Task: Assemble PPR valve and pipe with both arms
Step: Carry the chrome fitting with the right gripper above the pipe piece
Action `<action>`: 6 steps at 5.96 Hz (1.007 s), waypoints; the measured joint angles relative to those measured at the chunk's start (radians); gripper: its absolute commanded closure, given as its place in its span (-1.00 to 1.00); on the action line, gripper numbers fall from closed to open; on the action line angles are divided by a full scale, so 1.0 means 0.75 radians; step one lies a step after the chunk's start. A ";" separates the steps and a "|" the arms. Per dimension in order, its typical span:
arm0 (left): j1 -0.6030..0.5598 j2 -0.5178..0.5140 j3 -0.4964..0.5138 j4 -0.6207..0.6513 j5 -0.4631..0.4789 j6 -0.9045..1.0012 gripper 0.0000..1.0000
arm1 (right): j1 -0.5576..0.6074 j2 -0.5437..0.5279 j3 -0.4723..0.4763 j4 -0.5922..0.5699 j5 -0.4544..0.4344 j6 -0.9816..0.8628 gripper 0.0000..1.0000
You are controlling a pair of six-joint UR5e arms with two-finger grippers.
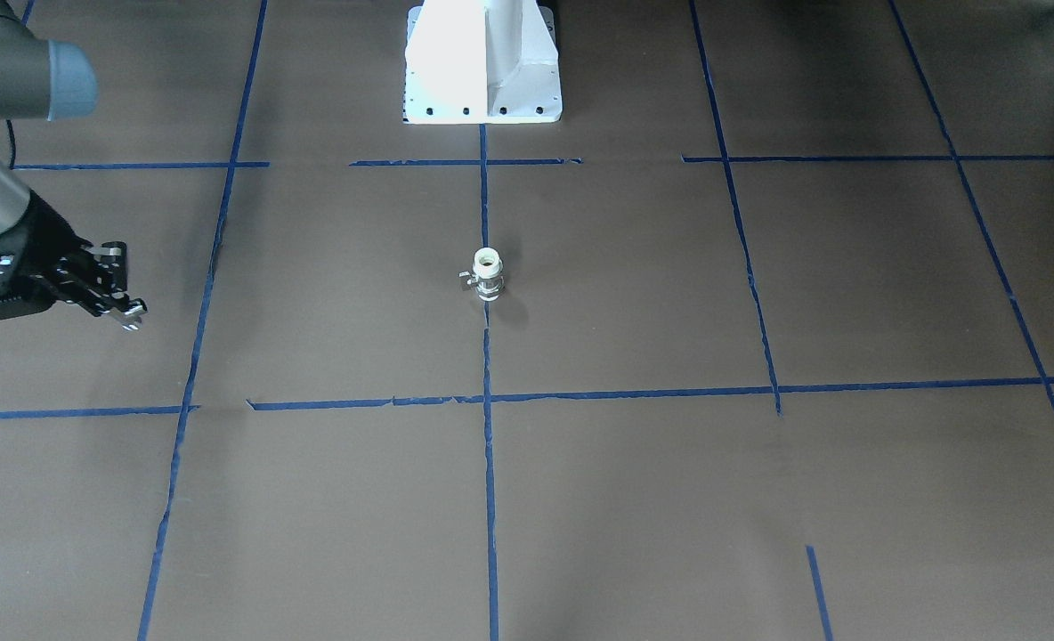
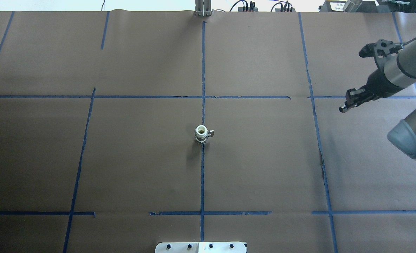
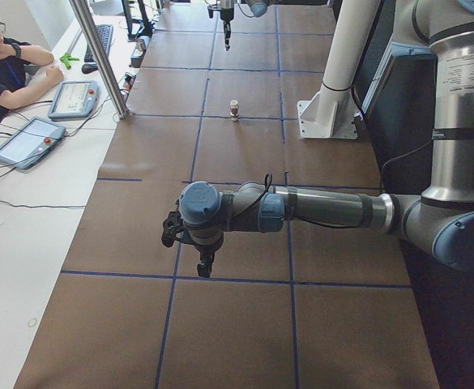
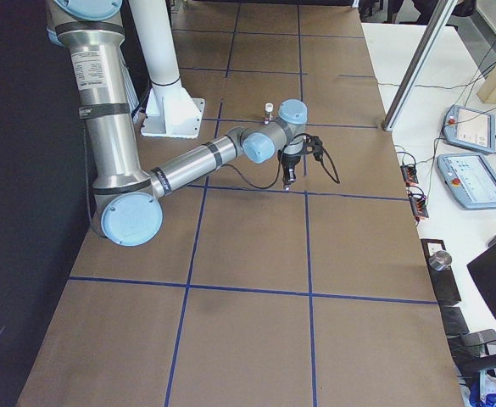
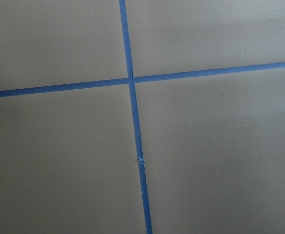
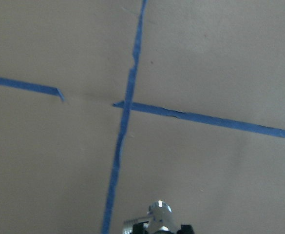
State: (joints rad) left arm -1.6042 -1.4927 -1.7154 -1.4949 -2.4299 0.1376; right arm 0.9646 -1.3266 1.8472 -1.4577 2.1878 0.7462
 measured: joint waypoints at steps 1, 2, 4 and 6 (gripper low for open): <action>0.002 0.012 0.008 0.001 0.020 0.000 -1.00 | -0.066 0.147 0.003 -0.085 -0.014 0.155 1.00; 0.004 0.016 0.013 0.001 0.027 0.000 -1.00 | -0.139 0.313 0.003 -0.211 -0.054 0.290 1.00; 0.005 0.011 0.003 0.000 0.024 -0.034 -1.00 | -0.293 0.575 -0.001 -0.348 -0.174 0.562 1.00; 0.007 0.007 -0.005 -0.003 0.024 -0.074 -1.00 | -0.475 0.704 -0.012 -0.402 -0.361 0.722 1.00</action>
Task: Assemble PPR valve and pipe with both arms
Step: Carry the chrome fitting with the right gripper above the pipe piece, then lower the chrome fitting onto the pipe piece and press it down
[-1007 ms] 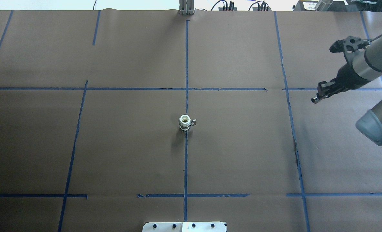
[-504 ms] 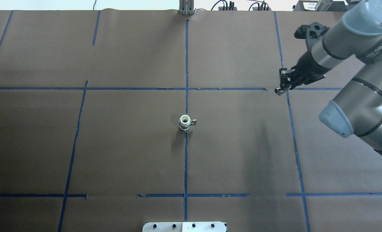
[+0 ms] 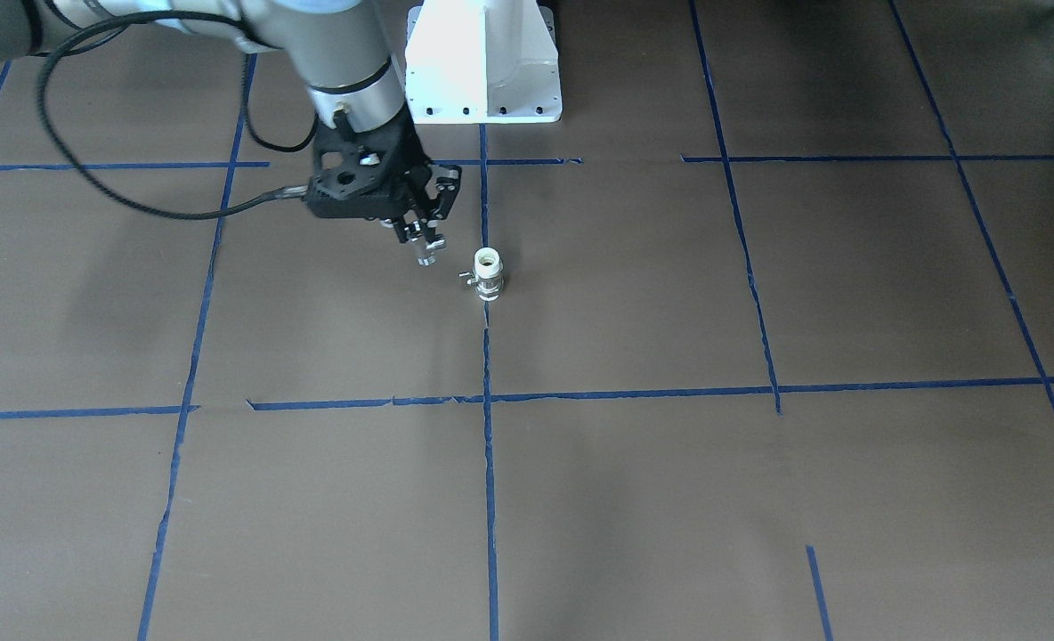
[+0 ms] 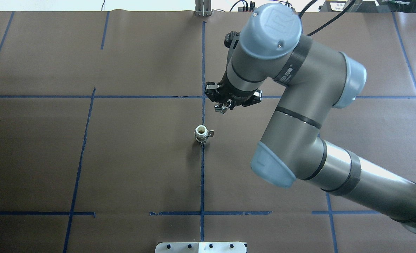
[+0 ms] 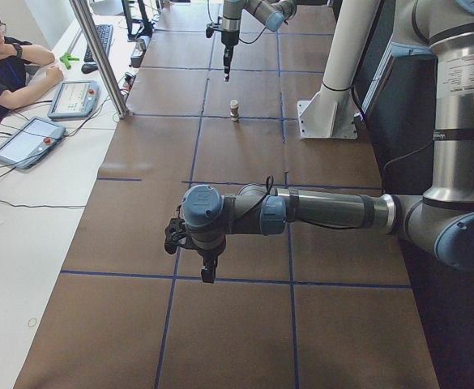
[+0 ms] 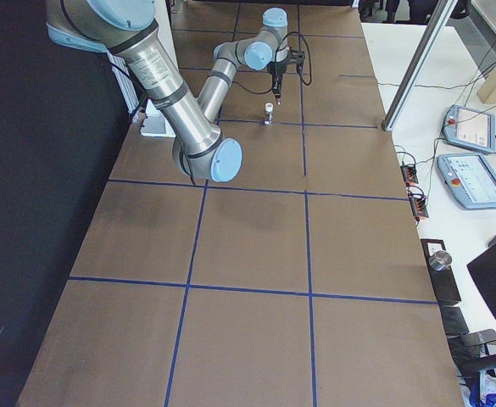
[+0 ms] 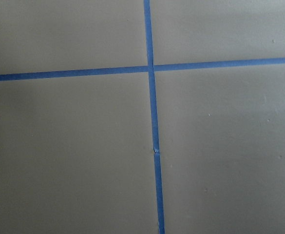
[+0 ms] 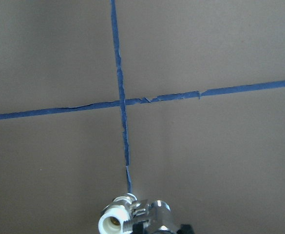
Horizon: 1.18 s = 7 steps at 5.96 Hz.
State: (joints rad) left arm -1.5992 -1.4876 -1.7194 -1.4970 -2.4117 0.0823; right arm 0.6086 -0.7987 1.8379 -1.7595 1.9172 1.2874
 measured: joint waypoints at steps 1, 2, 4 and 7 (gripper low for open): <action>0.000 0.000 0.000 0.000 0.001 -0.001 -1.00 | -0.068 0.027 -0.009 -0.012 -0.068 0.048 1.00; -0.001 0.000 0.000 0.000 0.002 0.000 -1.00 | -0.109 0.069 -0.048 -0.027 -0.114 0.074 1.00; -0.001 0.001 0.000 0.000 0.002 0.001 -1.00 | -0.150 0.128 -0.130 -0.043 -0.160 0.085 1.00; -0.001 0.002 0.002 0.000 0.001 0.003 -1.00 | -0.178 0.137 -0.172 -0.043 -0.213 0.076 1.00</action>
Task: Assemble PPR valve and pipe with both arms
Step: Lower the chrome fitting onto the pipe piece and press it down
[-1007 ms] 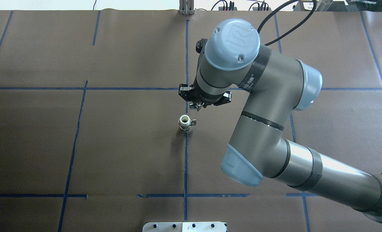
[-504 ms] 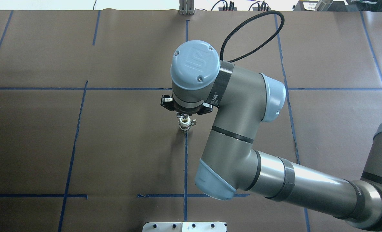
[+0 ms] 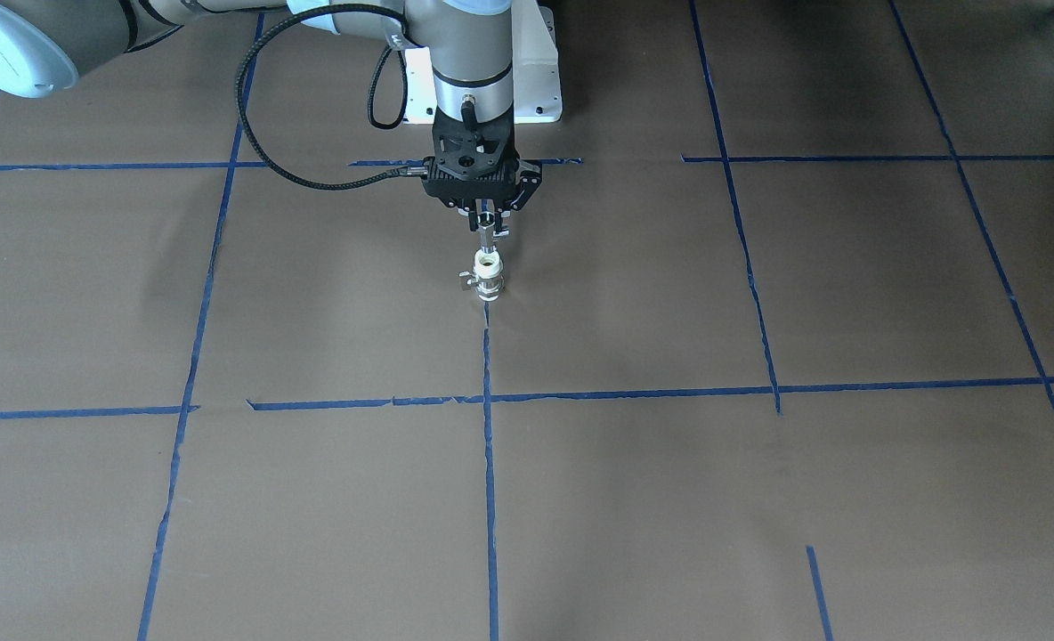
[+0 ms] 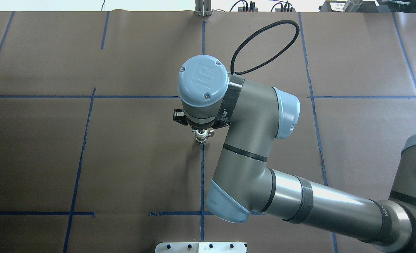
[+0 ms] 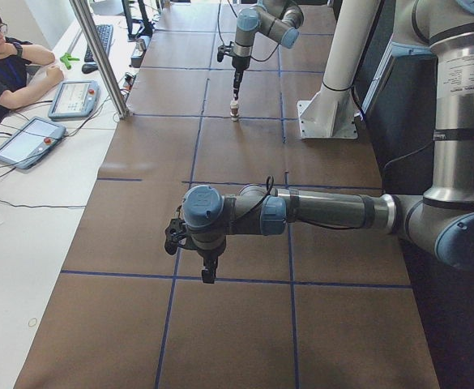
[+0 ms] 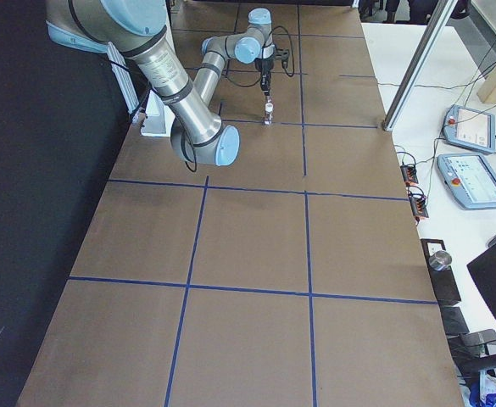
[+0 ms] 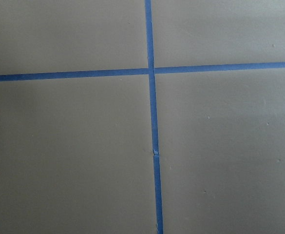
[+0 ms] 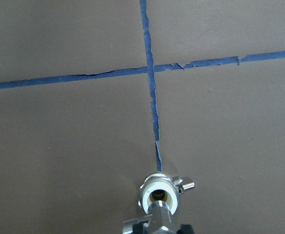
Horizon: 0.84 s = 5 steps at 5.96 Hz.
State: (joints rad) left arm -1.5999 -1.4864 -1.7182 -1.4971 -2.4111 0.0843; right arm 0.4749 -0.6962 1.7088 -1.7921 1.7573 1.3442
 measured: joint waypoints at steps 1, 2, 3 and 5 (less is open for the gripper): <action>0.000 0.000 0.000 0.000 0.000 0.000 -1.00 | -0.003 -0.001 -0.006 0.000 -0.007 -0.003 1.00; 0.000 0.000 0.000 -0.001 0.000 0.000 -1.00 | -0.004 -0.002 -0.008 0.000 -0.009 -0.006 1.00; 0.000 0.000 0.000 -0.002 0.001 -0.001 -1.00 | -0.006 -0.002 -0.009 0.000 -0.011 -0.008 1.00; 0.000 0.000 -0.002 -0.002 0.000 -0.002 -1.00 | -0.010 -0.005 -0.010 0.001 -0.021 -0.010 1.00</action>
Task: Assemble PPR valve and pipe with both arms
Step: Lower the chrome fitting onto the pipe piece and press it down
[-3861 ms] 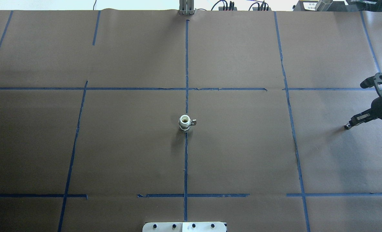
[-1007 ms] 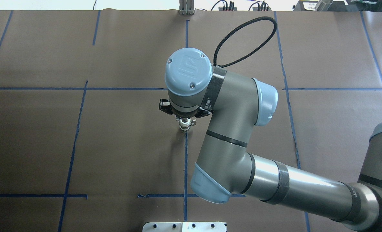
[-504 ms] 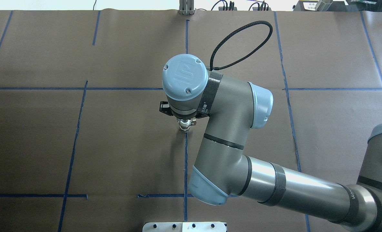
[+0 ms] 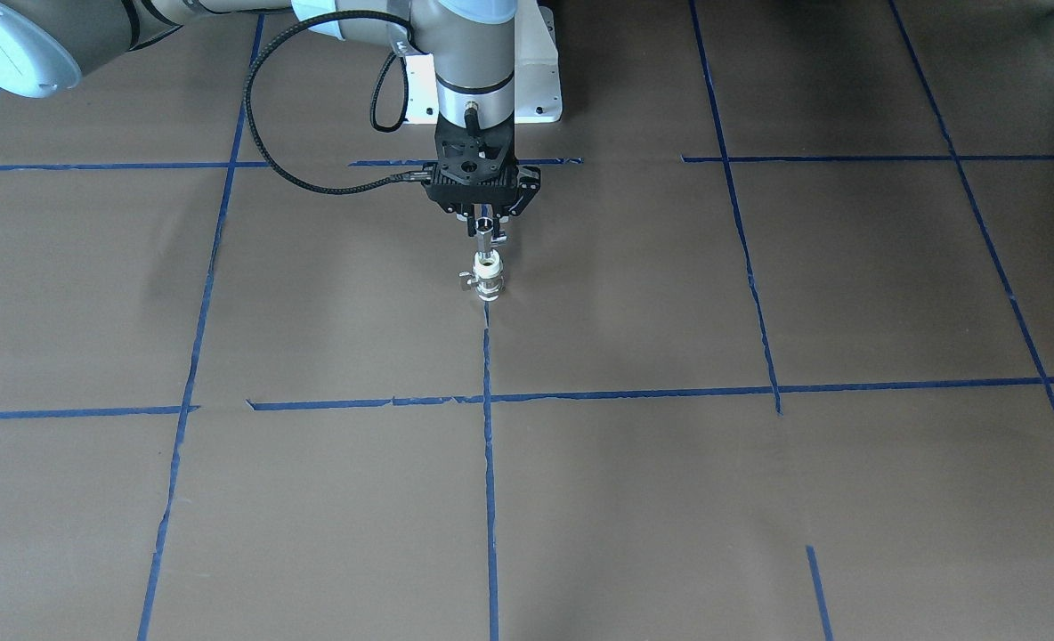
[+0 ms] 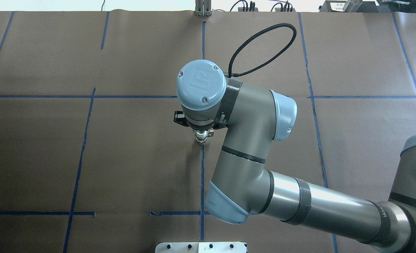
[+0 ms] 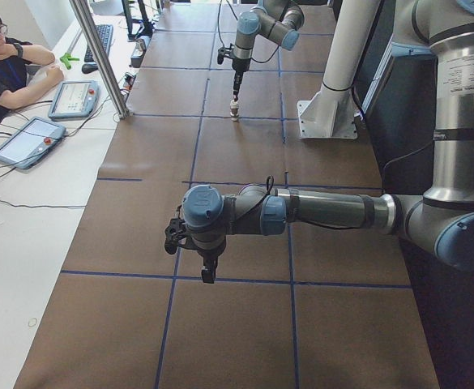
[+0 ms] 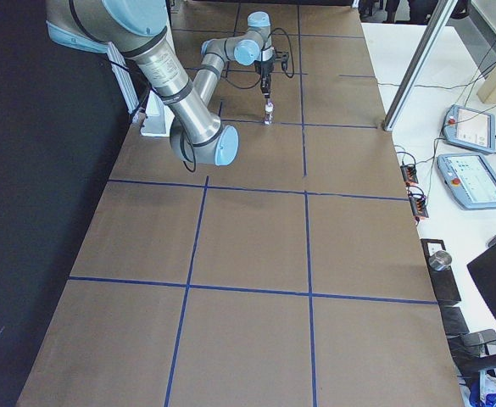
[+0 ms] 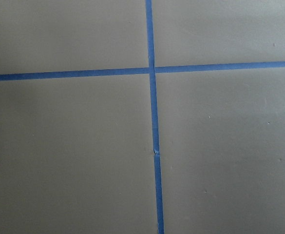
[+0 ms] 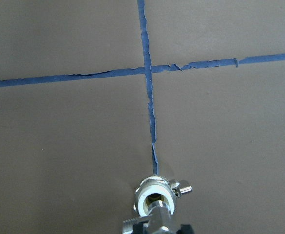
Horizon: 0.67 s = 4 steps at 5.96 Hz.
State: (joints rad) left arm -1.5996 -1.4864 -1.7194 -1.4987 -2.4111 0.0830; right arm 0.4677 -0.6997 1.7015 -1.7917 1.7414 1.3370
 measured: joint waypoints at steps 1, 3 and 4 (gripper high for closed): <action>0.000 0.000 0.000 0.000 0.000 0.000 -1.00 | -0.002 -0.003 0.000 0.000 -0.005 0.000 1.00; 0.001 0.000 0.000 0.000 0.001 0.001 -1.00 | -0.004 -0.001 -0.012 0.001 -0.016 -0.001 1.00; 0.001 0.000 0.002 0.000 0.002 0.002 -1.00 | -0.004 0.002 -0.014 0.001 -0.018 -0.001 1.00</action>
State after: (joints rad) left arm -1.5992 -1.4864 -1.7180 -1.4987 -2.4099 0.0843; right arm 0.4649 -0.6984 1.6912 -1.7910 1.7280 1.3361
